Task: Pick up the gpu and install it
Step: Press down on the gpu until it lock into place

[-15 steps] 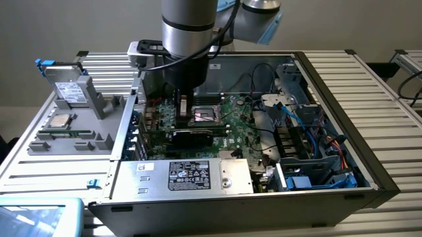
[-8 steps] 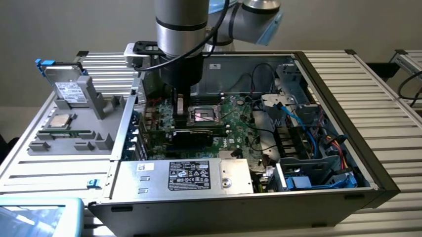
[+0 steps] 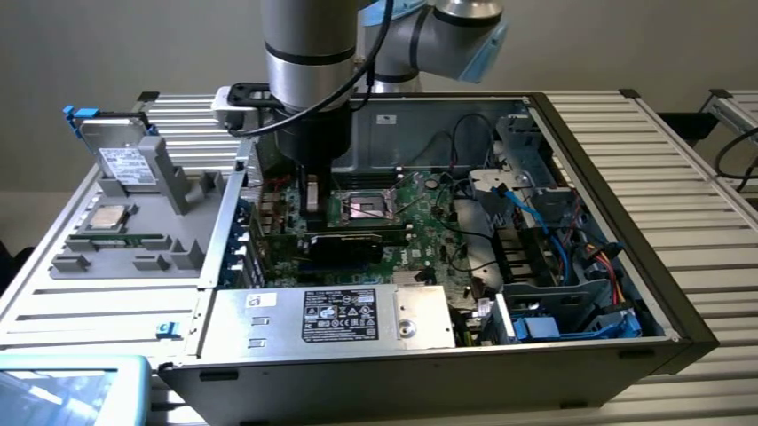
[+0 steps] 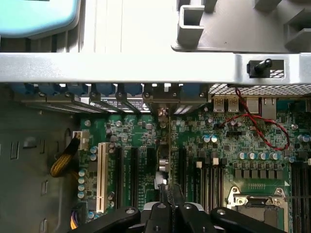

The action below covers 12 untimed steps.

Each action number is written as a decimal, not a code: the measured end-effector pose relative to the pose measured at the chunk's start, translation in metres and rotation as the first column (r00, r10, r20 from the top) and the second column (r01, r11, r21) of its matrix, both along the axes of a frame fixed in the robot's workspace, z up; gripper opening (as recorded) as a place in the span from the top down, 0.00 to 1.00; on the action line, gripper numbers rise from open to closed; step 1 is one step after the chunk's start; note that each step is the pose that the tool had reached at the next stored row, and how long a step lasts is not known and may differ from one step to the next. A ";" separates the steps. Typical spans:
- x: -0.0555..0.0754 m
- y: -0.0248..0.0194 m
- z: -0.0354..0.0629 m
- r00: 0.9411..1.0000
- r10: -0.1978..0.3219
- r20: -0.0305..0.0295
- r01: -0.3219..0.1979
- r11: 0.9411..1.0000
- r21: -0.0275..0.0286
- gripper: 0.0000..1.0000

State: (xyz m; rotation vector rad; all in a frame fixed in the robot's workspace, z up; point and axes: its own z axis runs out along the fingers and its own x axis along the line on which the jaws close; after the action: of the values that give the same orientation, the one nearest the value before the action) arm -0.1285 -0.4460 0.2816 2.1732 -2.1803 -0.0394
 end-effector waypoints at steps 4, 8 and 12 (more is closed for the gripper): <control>-0.001 0.0001 -0.0041 1.000 0.000 0.008 0.000 1.000 -0.004 0.88; -0.003 0.0001 -0.0101 1.000 0.000 0.011 0.000 1.000 -0.005 0.88; -0.005 0.0002 -0.0169 1.000 0.000 0.011 0.000 1.000 -0.005 0.88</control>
State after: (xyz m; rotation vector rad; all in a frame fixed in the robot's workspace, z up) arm -0.1335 -0.4458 0.2648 2.1762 -2.1836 -0.0212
